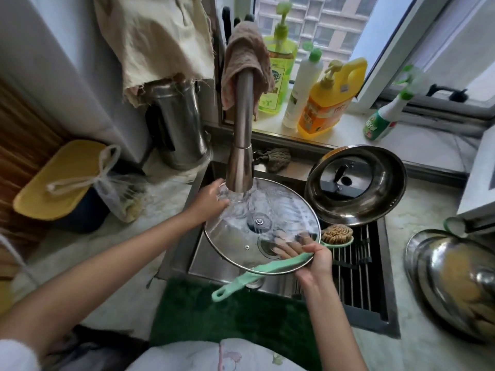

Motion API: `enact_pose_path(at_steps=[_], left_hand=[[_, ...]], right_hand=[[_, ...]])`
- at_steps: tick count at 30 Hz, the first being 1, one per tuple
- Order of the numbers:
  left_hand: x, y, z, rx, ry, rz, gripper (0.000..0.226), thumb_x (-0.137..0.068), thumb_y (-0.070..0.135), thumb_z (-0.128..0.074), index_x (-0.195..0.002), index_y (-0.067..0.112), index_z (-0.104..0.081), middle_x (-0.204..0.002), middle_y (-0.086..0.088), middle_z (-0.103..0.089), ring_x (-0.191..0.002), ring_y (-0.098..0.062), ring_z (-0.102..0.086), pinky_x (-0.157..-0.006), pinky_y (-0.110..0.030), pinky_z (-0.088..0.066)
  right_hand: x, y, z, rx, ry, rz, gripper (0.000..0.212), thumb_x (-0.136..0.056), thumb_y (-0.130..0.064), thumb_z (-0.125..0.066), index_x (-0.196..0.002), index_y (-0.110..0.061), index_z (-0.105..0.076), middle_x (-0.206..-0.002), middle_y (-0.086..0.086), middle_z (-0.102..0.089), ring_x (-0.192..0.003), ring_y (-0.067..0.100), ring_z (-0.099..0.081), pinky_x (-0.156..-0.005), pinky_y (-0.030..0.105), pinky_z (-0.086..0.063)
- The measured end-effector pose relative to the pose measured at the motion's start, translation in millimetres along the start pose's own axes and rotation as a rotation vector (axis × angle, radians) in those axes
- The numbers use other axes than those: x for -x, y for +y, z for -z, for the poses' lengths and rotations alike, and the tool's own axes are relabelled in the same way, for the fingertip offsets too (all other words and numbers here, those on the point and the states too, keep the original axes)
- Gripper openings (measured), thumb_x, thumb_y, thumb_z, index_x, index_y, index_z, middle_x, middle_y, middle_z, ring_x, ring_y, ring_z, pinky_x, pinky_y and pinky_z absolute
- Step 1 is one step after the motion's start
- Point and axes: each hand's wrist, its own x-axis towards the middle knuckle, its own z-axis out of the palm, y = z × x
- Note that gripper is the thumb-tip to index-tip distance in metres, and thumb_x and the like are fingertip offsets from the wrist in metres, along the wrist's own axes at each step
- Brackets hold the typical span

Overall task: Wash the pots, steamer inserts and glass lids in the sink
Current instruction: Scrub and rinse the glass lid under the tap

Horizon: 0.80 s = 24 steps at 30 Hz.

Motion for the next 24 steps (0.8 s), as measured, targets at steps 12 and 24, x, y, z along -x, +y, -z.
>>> enact_pose_path(at_steps=[12,24], left_hand=[[85,22,119,0.859,-0.173,0.226,0.050,-0.090,-0.008,-0.027,-0.125,0.018,-0.053,-0.112,-0.017,-0.067,-0.085,-0.034,-0.071,-0.052,-0.044,-0.058],[84,10,133,0.830,0.205,0.078,0.051,-0.088,-0.006,-0.026,-0.130,0.011,-0.051,-0.106,-0.017,-0.067,-0.076,-0.033,-0.071,-0.042,-0.029,-0.053]], right_hand=[[-39,49,-64,0.045,-0.319,-0.214,0.031,-0.083,-0.013,-0.047,-0.110,-0.013,-0.063,-0.098,0.019,-0.071,-0.072,0.027,-0.071,-0.055,0.034,-0.058],[-84,69,-131,0.416,0.092,0.165,0.032,-0.102,-0.016,-0.036,-0.071,-0.008,-0.043,-0.056,0.008,-0.042,-0.027,0.007,-0.040,-0.030,0.015,-0.028]])
